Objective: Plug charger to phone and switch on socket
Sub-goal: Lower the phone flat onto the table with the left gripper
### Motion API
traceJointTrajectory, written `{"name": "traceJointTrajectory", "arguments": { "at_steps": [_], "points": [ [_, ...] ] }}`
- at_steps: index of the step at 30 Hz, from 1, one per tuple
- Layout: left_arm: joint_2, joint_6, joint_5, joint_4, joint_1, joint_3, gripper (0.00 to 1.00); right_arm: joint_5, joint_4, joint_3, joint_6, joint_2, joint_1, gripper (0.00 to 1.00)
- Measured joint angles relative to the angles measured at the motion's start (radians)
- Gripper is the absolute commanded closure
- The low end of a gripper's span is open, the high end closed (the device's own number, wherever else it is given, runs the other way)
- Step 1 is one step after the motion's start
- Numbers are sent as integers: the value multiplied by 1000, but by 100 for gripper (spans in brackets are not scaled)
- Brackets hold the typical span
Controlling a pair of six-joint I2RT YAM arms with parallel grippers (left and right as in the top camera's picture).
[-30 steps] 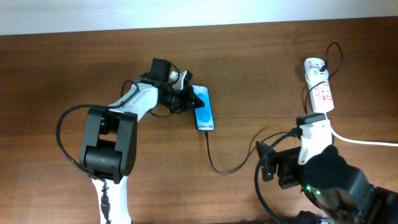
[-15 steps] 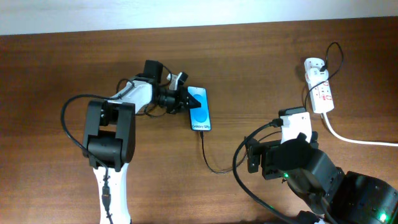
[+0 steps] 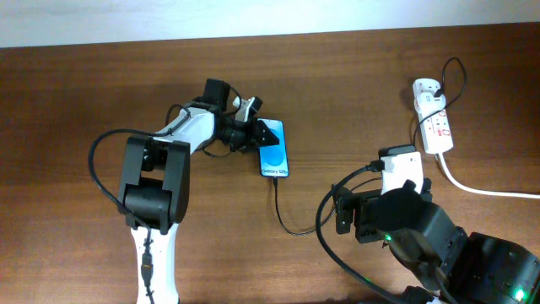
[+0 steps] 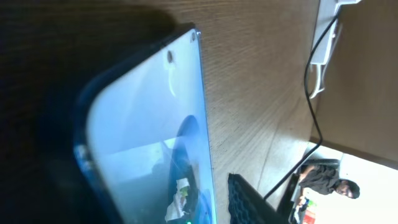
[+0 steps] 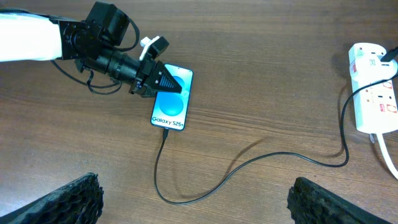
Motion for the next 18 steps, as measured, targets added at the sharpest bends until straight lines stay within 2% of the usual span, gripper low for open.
{"name": "traceJointTrajectory", "arguments": {
  "at_steps": [8, 18],
  "points": [
    [-41, -1, -16, -50, -27, 27, 1, 39, 32, 0, 26, 0, 0, 2],
    [-86, -43, -284, -188, -29, 54, 1, 45, 57, 0, 57, 61, 0, 2]
  ]
}}
